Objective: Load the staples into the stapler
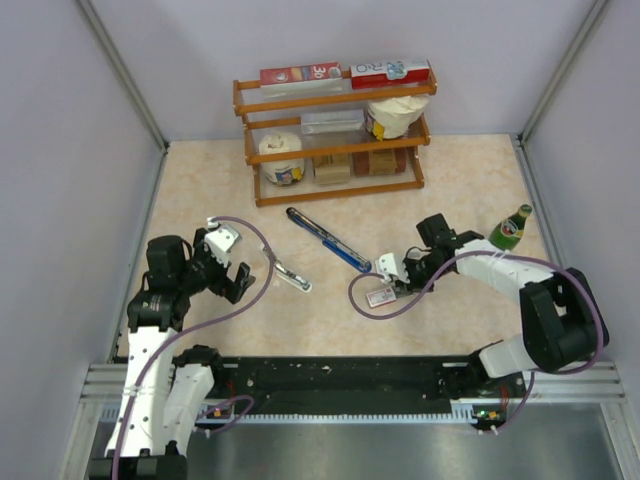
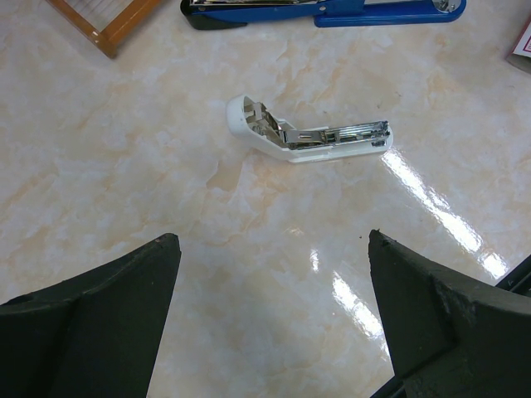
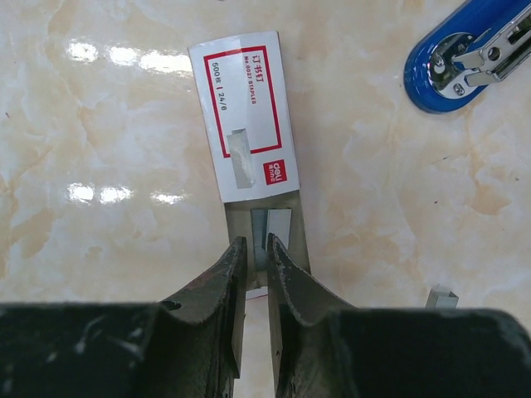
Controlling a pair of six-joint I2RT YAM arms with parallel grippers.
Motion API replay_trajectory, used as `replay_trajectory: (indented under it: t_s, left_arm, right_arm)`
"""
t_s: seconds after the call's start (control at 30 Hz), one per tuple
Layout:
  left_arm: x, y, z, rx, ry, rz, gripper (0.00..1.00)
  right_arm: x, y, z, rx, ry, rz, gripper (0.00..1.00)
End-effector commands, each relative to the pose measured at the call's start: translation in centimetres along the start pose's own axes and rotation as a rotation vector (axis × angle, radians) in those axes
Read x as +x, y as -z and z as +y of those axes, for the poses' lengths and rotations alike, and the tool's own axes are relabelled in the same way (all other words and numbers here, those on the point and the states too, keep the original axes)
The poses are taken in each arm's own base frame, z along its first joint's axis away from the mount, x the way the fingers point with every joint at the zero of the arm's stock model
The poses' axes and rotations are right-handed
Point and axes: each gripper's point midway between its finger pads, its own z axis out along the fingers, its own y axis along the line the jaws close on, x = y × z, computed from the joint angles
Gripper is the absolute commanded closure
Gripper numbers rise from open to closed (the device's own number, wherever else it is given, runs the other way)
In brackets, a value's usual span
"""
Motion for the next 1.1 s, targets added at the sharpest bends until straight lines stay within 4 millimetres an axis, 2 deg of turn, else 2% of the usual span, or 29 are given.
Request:
replay_trajectory:
  t_s: [0.0,1.07]
  left_arm:
    - [-0.8,0.0,0.4,-0.014,-0.028,-0.037,0.01]
    - [-0.7,0.1,0.5,-0.019,-0.022,-0.036,0.01]
  right_arm:
    - [-1.5,0.1,-1.7,0.02,0.023,-0.036,0.84]
    - [-0.5,-0.7,-2.7,0.054,-0.006,-0.002,0.77]
